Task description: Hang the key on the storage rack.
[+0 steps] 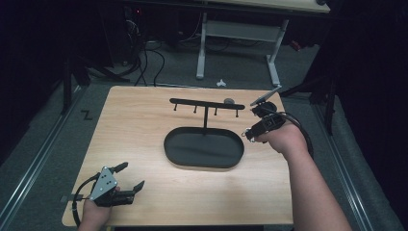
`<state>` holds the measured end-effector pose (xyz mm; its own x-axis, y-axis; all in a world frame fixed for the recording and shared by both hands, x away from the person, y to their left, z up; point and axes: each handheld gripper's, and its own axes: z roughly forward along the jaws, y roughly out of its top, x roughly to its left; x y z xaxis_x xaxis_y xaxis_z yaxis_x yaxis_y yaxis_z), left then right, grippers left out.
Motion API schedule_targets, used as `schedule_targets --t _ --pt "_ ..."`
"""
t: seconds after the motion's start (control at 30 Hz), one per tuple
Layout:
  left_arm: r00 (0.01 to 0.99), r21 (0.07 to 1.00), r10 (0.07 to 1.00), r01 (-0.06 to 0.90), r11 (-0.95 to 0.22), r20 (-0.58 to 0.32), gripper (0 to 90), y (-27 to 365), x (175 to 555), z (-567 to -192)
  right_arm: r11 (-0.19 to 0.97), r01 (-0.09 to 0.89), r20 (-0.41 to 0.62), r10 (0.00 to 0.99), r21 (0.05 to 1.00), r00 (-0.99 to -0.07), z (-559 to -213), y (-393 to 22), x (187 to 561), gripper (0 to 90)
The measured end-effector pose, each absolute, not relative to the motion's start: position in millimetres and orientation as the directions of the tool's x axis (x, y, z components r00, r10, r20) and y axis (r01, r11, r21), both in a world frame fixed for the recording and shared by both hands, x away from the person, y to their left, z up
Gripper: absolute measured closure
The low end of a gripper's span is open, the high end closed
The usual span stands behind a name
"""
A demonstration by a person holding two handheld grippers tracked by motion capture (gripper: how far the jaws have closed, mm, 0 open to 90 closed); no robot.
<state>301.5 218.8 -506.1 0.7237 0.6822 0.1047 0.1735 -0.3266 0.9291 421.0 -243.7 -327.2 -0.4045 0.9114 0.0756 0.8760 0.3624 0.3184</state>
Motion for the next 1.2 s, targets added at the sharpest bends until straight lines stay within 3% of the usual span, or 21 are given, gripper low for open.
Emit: schedule_targets --t 0.47,1.2 --pt "0.723 0.928 0.682 0.174 -0.330 0.107 15.2 216.5 302.9 -506.0 0.349 0.856 0.086 0.908 0.382 -0.409 -303.2 -236.4 441.7 69.5" --pt "0.723 0.933 0.683 0.165 -0.318 0.105 15.2 212.3 307.3 -505.7 0.338 0.859 0.097 0.910 0.384 -0.402 -305.2 -228.1 459.9 69.5"
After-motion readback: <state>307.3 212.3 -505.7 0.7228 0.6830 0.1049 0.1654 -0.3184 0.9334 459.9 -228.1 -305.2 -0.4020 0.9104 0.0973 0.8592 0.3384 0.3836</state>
